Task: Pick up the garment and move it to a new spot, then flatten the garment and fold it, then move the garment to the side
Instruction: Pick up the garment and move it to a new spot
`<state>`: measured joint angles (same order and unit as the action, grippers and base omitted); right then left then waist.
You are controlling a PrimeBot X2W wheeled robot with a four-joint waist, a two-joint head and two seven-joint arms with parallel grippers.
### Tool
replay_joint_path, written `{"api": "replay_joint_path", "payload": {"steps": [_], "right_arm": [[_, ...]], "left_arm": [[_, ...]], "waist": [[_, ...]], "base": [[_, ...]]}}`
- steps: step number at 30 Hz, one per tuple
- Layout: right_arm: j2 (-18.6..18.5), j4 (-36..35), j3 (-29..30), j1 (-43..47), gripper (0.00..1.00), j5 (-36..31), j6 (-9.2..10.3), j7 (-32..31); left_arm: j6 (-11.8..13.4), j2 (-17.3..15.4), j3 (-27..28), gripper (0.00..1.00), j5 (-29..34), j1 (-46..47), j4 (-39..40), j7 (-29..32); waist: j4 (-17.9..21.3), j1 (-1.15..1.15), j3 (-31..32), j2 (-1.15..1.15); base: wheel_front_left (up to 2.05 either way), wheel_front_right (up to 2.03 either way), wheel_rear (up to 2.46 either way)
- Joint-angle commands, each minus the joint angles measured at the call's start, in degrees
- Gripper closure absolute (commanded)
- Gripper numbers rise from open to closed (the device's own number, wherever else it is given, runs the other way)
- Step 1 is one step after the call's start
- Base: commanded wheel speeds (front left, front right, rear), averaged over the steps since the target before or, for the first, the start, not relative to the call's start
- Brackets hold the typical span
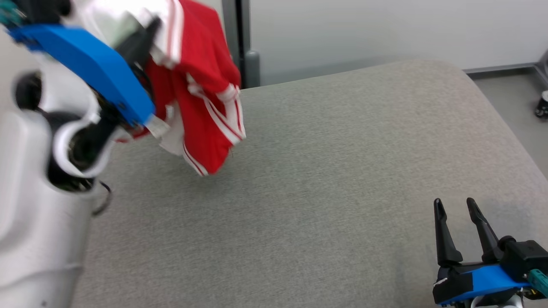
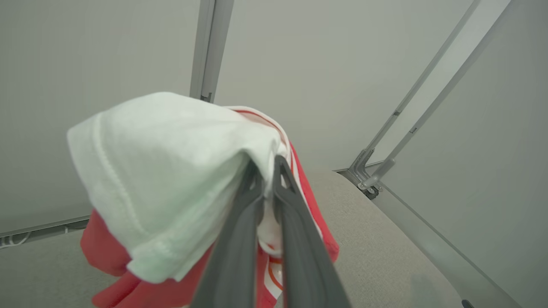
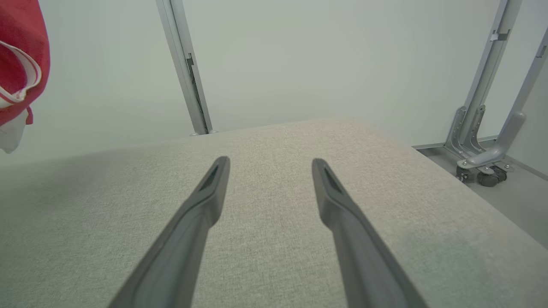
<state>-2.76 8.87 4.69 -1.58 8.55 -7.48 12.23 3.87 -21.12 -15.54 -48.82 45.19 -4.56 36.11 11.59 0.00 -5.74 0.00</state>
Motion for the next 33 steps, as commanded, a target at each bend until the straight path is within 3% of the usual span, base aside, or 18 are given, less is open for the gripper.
{"api": "replay_joint_path", "payload": {"steps": [1, 10, 16, 17, 18, 19, 24, 33], "right_arm": [[-0.2, -0.4, 0.0, 0.5, 0.0, -0.3, -0.03, 0.0], [-0.2, -0.9, 0.2, 0.6, 0.0, 0.6, -0.03, -0.1], [-0.2, -1.4, 0.1, 0.4, 0.0, -0.1, -0.03, -0.4], [-0.2, -1.4, 0.2, 0.4, 0.0, -0.2, -0.03, -0.5], [-0.2, -1.5, 0.1, 0.4, 0.0, -0.3, -0.03, -0.6], [-0.2, -1.6, 0.0, 0.5, 0.0, -0.4, -0.03, -0.8], [-0.2, -2.1, 0.3, 1.3, 0.0, -0.8, -0.03, -1.2], [-0.2, -4.3, 2.2, 3.1, 0.0, -2.0, -0.03, -3.0]], "left_arm": [[-0.3, 0.8, -0.8, 1.0, 0.2, -2.5, -0.1, -1.2], [-0.1, 7.0, -7.9, 1.0, 5.4, -15.2, -9.4, -11.2], [-0.9, 10.4, -11.5, 1.0, 8.6, -18.2, -19.0, -17.9], [-1.3, 10.8, -12.2, 0.66, 9.1, -18.3, -20.4, -18.4], [-2.0, 11.2, -13.0, 0.09, 9.6, -18.3, -21.5, -19.0], [-2.3, 11.8, -13.1, 0.0, 9.2, -18.6, -22.7, -19.6], [-4.6, 13.6, -12.1, 0.0, 8.4, -20.0, -23.5, -27.0], [-7.8, 12.3, -7.5, 0.0, 8.1, -28.0, -17.3, -46.1]], "waist": [[2.4, 0.0, -0.4, 0.0], [5.3, 0.0, -1.2, 0.0], [4.8, 0.0, -1.1, 0.0], [4.5, 0.0, -1.0, 0.0], [4.2, 0.0, -0.9, 0.0], [3.9, 0.0, -0.7, 0.0], [1.7, 0.0, 0.5, 0.0], [-4.4, 0.0, 2.8, 0.0]], "base": [[0.0, 0.0, 0.0], [0.0, 0.0, 0.0], [0.0, 0.0, 0.0], [0.0, 0.0, 0.0], [0.0, 0.0, 0.0], [0.0, 0.0, 0.0], [0.0, 0.0, 0.0], [0.0, 0.0, 0.0]]}}
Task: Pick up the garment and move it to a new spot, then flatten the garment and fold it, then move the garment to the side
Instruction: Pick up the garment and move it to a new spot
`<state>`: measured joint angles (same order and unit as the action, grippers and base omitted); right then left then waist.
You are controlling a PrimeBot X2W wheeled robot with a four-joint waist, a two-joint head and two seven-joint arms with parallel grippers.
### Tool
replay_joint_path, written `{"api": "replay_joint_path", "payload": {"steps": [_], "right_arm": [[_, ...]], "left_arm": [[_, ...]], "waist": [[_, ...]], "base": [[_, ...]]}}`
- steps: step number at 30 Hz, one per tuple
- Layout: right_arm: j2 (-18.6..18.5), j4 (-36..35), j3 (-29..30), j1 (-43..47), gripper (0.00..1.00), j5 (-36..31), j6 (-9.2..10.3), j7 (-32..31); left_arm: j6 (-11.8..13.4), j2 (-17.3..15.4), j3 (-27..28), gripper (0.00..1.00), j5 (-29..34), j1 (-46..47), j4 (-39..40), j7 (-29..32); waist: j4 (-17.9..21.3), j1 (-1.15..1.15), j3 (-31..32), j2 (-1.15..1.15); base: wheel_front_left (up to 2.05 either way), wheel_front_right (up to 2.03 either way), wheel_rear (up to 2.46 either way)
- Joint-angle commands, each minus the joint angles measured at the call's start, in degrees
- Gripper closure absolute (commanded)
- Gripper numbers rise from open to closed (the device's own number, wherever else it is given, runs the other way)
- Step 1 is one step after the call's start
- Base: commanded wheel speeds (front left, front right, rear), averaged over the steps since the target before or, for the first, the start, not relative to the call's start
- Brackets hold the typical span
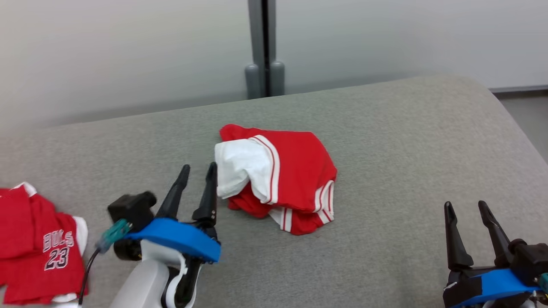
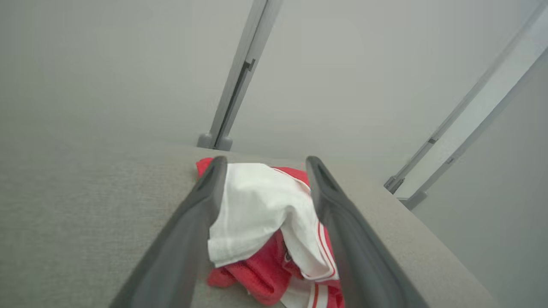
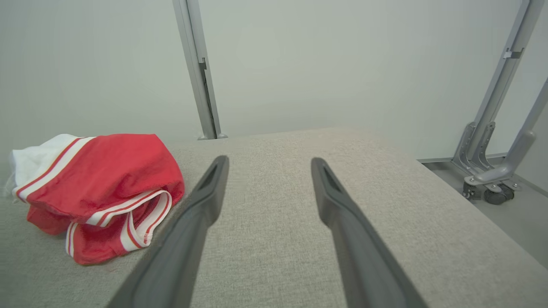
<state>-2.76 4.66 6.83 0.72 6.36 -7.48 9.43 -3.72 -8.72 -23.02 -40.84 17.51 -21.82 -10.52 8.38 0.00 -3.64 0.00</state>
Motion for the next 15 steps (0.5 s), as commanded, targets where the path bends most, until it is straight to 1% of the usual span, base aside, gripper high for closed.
{"api": "replay_joint_path", "payload": {"steps": [1, 3, 6, 10, 15], "right_arm": [[-0.2, -0.4, 0.3, 1.0, 0.0, 0.0, -0.03, -0.3], [-0.2, -0.9, 0.7, 1.1, 0.0, -0.1, -0.03, -0.6], [-0.2, -1.4, 0.7, 1.5, 0.0, -0.1, -0.03, -1.1], [-0.2, -1.6, 0.6, 1.8, 0.0, -0.5, -0.03, -1.3], [-0.2, -1.0, 0.1, 2.1, 0.0, -0.5, -0.03, -1.2]], "left_arm": [[-0.3, -0.3, 0.4, 0.0, 0.2, -1.4, 0.6, -1.1], [-0.4, -0.8, 1.6, 0.0, 1.0, -3.4, 2.2, -3.3], [-0.1, -0.9, 4.6, 0.0, 2.8, -6.4, 4.7, -4.5], [0.0, -0.1, 10.0, 0.0, 8.5, -10.5, 9.5, -4.7], [0.4, 0.1, 13.2, 0.0, 15.3, -15.0, 9.8, -4.7]], "waist": [[-2.1, 0.0, 0.8, 0.0], [-3.7, 0.0, 1.2, 0.0], [-5.9, 0.0, 1.6, 0.0], [-8.4, 0.0, 2.1, 0.0], [-10.2, 0.0, 2.7, 0.0]], "base": [[0.0, 0.0, 0.0], [0.0, 0.0, 0.0], [0.0, 0.0, 0.0], [0.0, 0.0, 0.0], [0.0, 0.0, 0.0]]}}
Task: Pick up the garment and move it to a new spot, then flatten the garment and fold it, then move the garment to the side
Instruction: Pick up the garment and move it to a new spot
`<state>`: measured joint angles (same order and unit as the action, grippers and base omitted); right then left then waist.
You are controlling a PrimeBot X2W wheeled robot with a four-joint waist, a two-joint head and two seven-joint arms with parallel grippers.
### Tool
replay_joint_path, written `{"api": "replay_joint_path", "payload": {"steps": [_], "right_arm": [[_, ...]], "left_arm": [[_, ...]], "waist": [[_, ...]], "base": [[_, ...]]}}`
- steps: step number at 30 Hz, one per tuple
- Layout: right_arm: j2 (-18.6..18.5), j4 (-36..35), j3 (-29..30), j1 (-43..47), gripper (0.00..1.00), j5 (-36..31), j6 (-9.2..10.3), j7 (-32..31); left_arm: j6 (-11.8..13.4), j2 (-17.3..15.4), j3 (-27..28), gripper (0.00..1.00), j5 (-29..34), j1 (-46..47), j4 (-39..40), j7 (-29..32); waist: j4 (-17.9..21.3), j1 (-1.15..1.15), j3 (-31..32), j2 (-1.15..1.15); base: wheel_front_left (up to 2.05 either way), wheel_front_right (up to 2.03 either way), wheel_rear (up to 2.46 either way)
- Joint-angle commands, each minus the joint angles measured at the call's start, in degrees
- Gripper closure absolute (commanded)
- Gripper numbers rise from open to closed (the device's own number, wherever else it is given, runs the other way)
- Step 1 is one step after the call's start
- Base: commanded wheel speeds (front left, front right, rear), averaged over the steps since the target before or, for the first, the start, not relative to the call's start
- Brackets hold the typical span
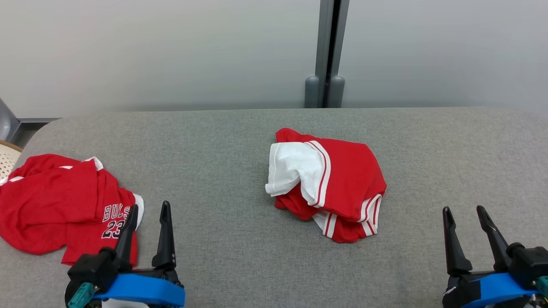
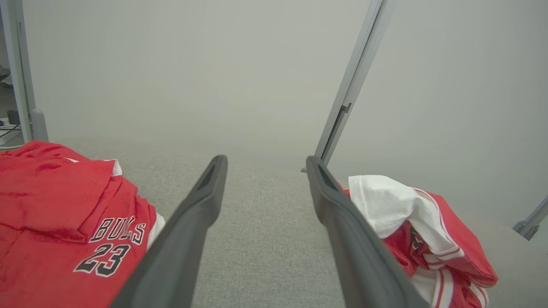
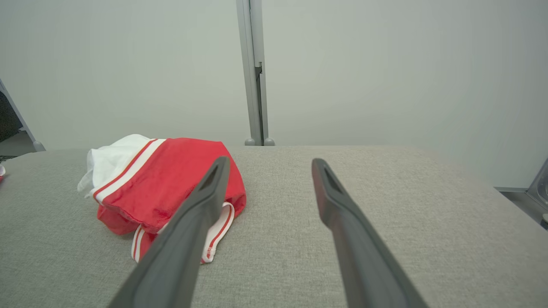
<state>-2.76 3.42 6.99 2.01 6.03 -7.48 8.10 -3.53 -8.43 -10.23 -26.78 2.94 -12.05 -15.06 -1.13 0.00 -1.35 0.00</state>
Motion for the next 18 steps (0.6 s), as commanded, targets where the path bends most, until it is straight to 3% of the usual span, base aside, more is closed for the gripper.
{"api": "replay_joint_path", "payload": {"steps": [1, 18], "right_arm": [[-0.2, 0.4, -0.2, 0.8, 0.0, -0.1, -0.03, 0.2], [-0.2, 2.9, -0.4, 0.9, 0.0, 0.0, -0.03, 0.8]], "left_arm": [[0.3, -0.3, 0.8, 0.0, 2.2, -1.4, -0.4, -0.1], [-0.9, -2.4, 4.3, 0.0, 7.2, -5.1, -4.2, -0.2]], "waist": [[-0.8, 0.0, 0.5, 0.0], [-0.5, 0.0, 0.5, 0.0]], "base": [[0.0, 0.0, 0.0], [0.0, 0.0, 0.0]]}}
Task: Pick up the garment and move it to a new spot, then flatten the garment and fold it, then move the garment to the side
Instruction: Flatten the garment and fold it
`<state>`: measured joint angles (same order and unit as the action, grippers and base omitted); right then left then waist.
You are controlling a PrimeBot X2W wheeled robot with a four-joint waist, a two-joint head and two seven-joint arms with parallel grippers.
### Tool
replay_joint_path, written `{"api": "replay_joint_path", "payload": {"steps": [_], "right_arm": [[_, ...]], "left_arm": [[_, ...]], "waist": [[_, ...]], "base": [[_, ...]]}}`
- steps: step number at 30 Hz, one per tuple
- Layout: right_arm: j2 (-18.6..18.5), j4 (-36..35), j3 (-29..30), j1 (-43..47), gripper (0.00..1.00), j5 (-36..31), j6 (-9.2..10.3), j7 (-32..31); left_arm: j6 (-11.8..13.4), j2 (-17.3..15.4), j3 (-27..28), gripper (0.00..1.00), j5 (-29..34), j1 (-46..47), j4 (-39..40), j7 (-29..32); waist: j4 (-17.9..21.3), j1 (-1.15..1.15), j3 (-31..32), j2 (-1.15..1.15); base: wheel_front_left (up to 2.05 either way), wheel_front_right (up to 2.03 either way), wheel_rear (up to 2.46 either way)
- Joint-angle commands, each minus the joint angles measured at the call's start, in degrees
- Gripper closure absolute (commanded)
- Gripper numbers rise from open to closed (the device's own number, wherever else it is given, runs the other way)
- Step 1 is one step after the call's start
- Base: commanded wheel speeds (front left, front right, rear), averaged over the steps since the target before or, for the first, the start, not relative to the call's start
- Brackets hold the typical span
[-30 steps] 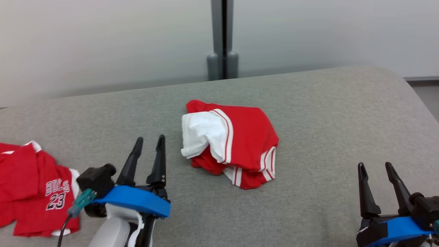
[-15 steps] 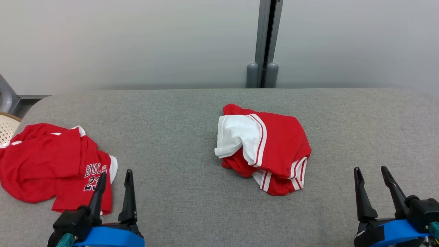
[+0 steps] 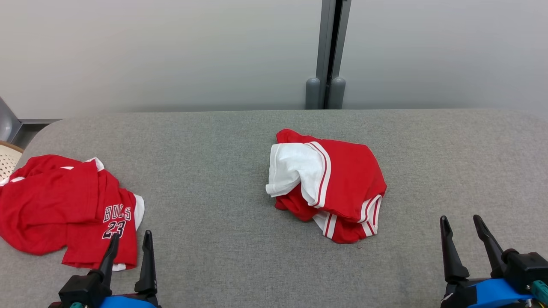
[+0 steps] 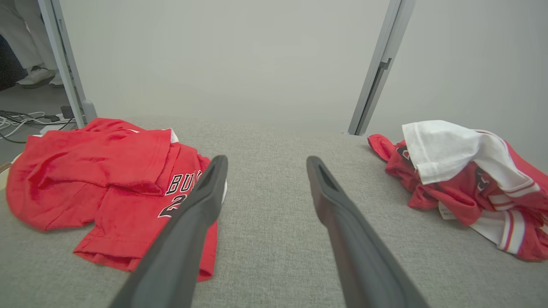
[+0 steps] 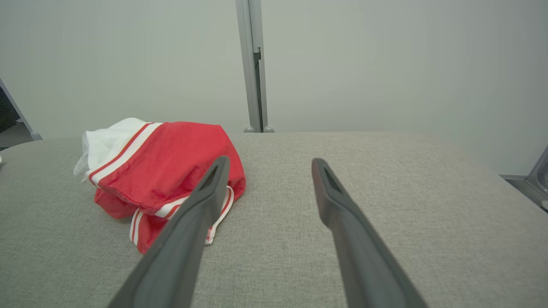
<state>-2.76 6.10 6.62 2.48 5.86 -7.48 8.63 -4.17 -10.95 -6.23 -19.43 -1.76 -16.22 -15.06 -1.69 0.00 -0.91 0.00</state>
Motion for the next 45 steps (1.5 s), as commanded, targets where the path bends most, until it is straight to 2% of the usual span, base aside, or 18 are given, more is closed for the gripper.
{"api": "replay_joint_path", "payload": {"steps": [1, 17, 21, 26, 30, 35, 45], "right_arm": [[-0.2, 0.4, -0.1, 0.4, 0.0, 0.2, -0.03, 0.3], [-0.2, 0.8, -1.4, -0.8, 0.0, 0.7, -0.03, 0.4], [-0.2, 1.0, -3.9, -1.8, 0.0, 0.9, -0.03, 0.5], [-0.2, 2.3, -9.9, -5.3, 0.0, -0.8, -0.02, -1.4], [-0.2, 6.0, -14.5, -9.4, 0.0, -3.8, -0.03, -5.4], [-0.3, 12.4, -16.4, -14.2, 0.0, -9.5, -0.02, -8.0], [-0.3, 23.5, -13.3, -19.7, 0.0, -17.2, -0.02, -9.2]], "left_arm": [[-0.2, 0.0, 0.3, 0.0, 0.1, -0.4, -0.1, -0.2], [-0.5, 1.1, 0.3, 0.0, 1.0, -0.1, 0.3, -0.2], [-0.3, 1.4, 0.0, 0.0, 1.3, 0.8, 0.1, -0.2], [-0.4, 1.7, -0.3, 0.0, 1.4, 2.1, 0.2, -0.2], [-0.7, 2.1, -0.6, 0.0, 1.4, 3.2, 0.3, -0.2], [-0.9, 2.6, -1.0, 0.0, 1.5, 4.4, 0.1, -0.2], [-1.6, 3.3, -1.5, 0.0, 1.5, 4.9, -0.6, -0.2]], "waist": [[0.1, 0.0, 0.0, 0.0], [0.3, 0.0, -0.5, 0.0], [-0.4, 0.0, -0.8, 0.0], [-2.2, 0.0, -1.5, 0.0], [-4.2, 0.0, -2.3, 0.0], [-6.8, 0.0, -3.0, 0.0], [-10.3, 0.0, -3.0, 0.0]], "base": [[0.0, 0.0, 0.0], [0.0, 0.0, 0.0], [0.0, 0.0, 0.0], [0.0, 0.0, 0.0], [0.0, 0.0, 0.0], [0.0, 0.0, 0.0], [0.0, 0.0, 0.0]]}}
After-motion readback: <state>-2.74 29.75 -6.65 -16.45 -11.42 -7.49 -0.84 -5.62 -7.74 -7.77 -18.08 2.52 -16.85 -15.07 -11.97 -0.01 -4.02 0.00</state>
